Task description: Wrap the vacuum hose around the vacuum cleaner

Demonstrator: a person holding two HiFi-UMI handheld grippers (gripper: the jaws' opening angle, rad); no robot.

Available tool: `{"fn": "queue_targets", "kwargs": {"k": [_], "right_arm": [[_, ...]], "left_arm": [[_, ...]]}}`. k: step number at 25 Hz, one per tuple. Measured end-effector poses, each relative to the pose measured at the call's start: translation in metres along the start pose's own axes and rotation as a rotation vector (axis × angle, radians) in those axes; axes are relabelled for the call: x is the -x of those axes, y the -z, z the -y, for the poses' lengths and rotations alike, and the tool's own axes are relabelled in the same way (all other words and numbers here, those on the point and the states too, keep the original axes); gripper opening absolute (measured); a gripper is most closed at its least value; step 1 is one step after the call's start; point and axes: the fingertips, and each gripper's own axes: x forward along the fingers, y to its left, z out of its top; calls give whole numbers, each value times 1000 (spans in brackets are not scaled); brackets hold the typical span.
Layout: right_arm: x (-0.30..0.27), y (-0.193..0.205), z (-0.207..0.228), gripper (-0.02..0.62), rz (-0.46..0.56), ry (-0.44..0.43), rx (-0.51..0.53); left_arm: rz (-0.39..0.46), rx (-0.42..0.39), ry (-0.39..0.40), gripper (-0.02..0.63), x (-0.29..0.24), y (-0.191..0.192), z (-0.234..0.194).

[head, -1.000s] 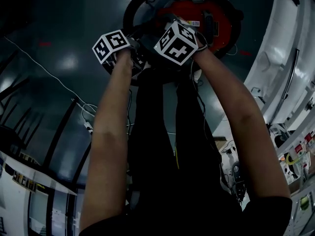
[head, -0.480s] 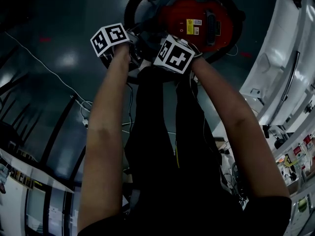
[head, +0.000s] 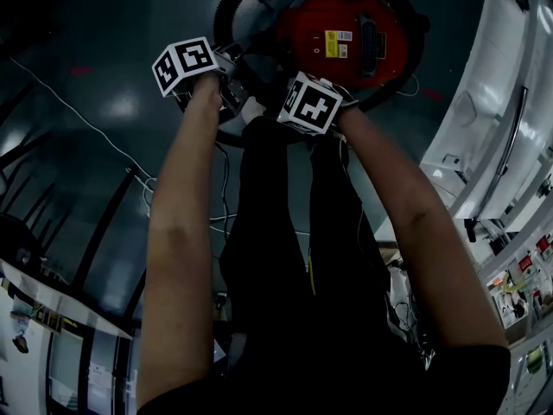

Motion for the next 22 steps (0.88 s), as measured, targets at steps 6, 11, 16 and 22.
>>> {"fn": "queue_targets", "kwargs": {"k": [6,11,16,22], "right_arm": [[-2,10,-5,250,-32,-2,0],[4,15,-12,247,-62,-26,3],[7,21,-19,245,-86,-60,13],[9,27,-33,246,-142,-75,92]], "left_arm": [[-33,5,17,160,-2,13,1],[-55,-21,32,161,-2,22,2],[-75,-54,34,161,-5,30,2],[-87,-224,-59,237,-5,36,1]]}}
